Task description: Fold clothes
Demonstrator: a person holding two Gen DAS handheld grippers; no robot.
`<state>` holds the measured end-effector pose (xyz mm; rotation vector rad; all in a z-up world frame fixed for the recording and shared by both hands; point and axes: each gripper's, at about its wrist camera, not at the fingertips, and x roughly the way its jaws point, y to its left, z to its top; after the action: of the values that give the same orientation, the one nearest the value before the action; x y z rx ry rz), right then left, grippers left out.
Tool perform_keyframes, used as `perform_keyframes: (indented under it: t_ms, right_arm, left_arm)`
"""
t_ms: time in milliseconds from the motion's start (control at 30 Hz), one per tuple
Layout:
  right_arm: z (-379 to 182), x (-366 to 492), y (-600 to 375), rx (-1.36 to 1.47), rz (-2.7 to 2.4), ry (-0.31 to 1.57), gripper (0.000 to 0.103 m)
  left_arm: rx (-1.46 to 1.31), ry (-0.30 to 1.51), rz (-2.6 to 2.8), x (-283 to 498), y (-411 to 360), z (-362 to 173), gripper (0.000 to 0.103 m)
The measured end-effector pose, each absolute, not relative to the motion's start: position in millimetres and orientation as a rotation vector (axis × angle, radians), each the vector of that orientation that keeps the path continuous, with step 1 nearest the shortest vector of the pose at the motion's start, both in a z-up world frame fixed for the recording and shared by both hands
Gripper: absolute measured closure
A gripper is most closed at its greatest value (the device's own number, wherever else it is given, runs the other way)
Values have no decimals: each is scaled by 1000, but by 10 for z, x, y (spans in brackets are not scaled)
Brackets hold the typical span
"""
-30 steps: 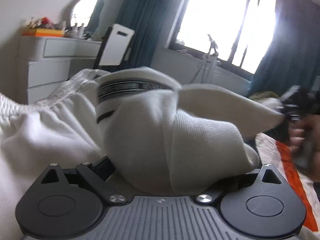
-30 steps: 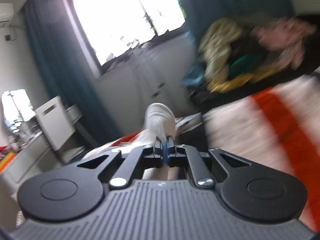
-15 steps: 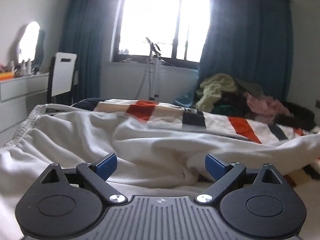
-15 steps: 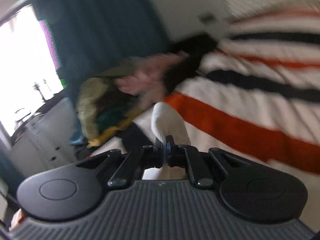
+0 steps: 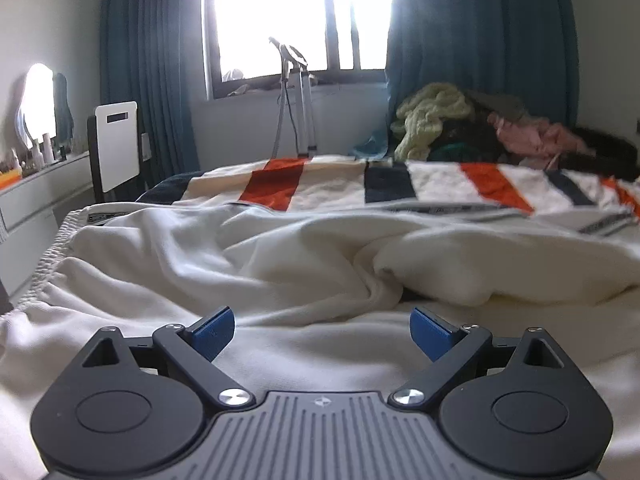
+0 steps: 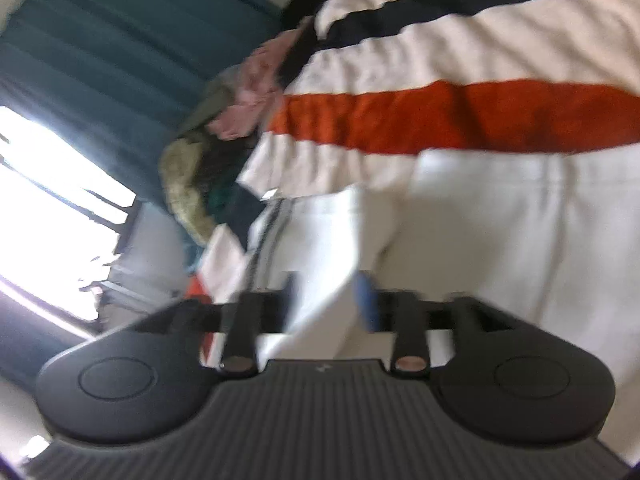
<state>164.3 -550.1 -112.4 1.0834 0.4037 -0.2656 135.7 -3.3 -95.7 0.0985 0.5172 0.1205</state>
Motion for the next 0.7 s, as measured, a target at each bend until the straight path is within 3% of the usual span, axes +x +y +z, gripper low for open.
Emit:
perform_keyframes:
  t_ms: [133, 233, 333, 367, 400, 567, 700]
  right_arm:
    - [-1256, 1844, -5461, 1142, -229, 429, 32]
    - [-1396, 2051, -5464, 1195, -241, 439, 37]
    - [-1478, 2267, -5451, 1137, -297, 442, 69]
    - [-1500, 2341, -5452, 1108, -332, 461, 88]
    - [-1499, 2421, -5458, 1077, -355, 474, 95]
    - [-1195, 2969, -5445, 861, -371, 467, 96]
    - [-460, 3375, -5421, 806, -274, 330, 96]
  left_arm:
    - [85, 558, 137, 1389, 9, -1010, 8]
    - [80, 564, 136, 1404, 35, -1030, 8]
    - [83, 569, 136, 1419, 40, -1065, 8]
    - [83, 572, 137, 1425, 41, -1074, 8]
    - [82, 571, 136, 1433, 41, -1079, 8]
    - [36, 561, 127, 1504, 90, -1095, 7]
    - [-16, 558, 127, 1565, 146, -1094, 7]
